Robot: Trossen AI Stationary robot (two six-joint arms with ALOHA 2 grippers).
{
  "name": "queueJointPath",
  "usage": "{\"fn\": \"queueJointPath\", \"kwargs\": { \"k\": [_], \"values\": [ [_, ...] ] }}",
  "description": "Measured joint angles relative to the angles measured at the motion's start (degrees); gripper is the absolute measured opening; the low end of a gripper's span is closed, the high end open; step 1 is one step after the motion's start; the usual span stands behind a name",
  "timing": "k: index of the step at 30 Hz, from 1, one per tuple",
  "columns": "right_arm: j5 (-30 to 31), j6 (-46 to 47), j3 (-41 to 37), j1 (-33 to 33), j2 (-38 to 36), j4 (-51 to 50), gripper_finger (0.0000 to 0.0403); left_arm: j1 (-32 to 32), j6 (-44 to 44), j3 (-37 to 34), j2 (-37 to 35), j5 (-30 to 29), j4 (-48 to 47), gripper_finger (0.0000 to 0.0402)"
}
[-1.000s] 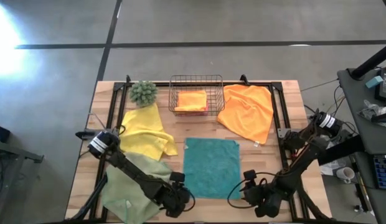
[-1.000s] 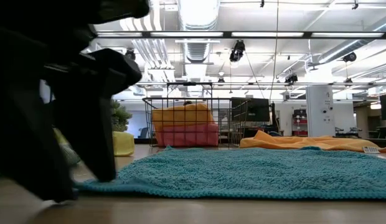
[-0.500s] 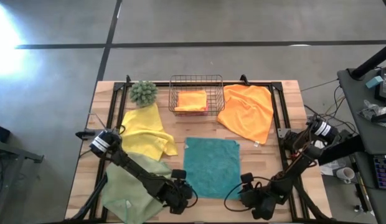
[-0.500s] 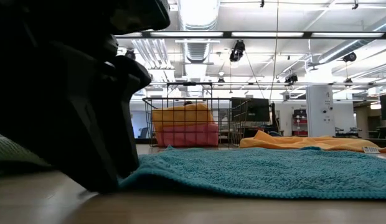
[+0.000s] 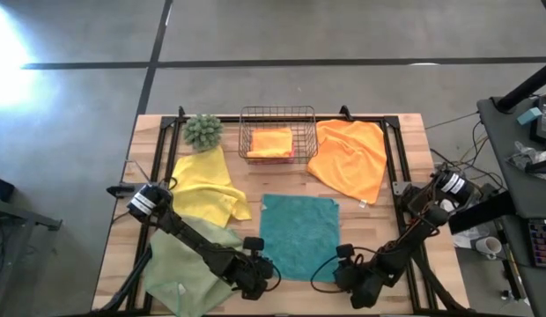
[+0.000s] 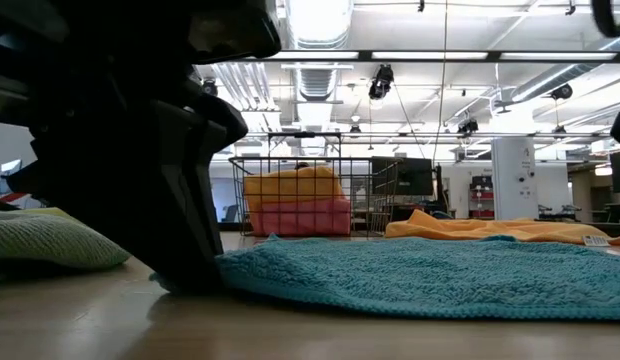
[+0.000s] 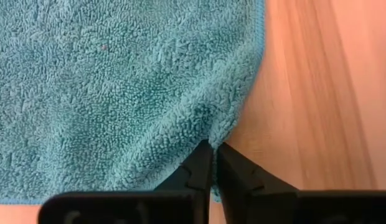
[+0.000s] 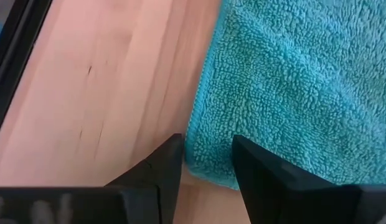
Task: Fold microfiber towels
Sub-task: Fold the blue microfiber towel
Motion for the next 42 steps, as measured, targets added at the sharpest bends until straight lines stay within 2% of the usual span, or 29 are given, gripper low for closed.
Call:
{"fn": "queueJointPath", "kwargs": {
  "k": [4, 11, 20, 29, 38, 42],
  "values": [
    [-2.0, 2.4, 0.0, -1.5, 0.4, -0.3, 0.0114, 0.0, 0.0, 0.1, 0.0, 0.2, 0.1, 0.0002],
    [-5.5, 4.5, 0.0, -3.0, 0.1, 0.0, 0.0017, 0.0, 0.0, 0.9, 0.0, 1.2, 0.1, 0.0001],
    [-4.8, 8.2, -0.5, -3.2, -5.1, -2.1, 0.0009, -0.1, -0.1, 4.3, -0.2, 3.2, -0.6, 0.0000],
    [-5.2, 12.3, 2.3, -1.5, -10.4, -5.3, 0.0009, -0.1, -0.1, 11.3, -0.4, 4.8, -9.1, 0.0000],
    [-4.9, 14.6, 11.5, -0.1, -11.0, -24.9, 0.0009, 0.1, -0.4, 18.4, -1.9, 9.0, -17.6, 0.0000],
    [-3.9, 16.3, 15.5, 0.6, -10.9, -29.8, 0.0008, 0.3, -3.1, 22.4, -2.2, 9.4, -20.6, 0.0000]
  ]
}}
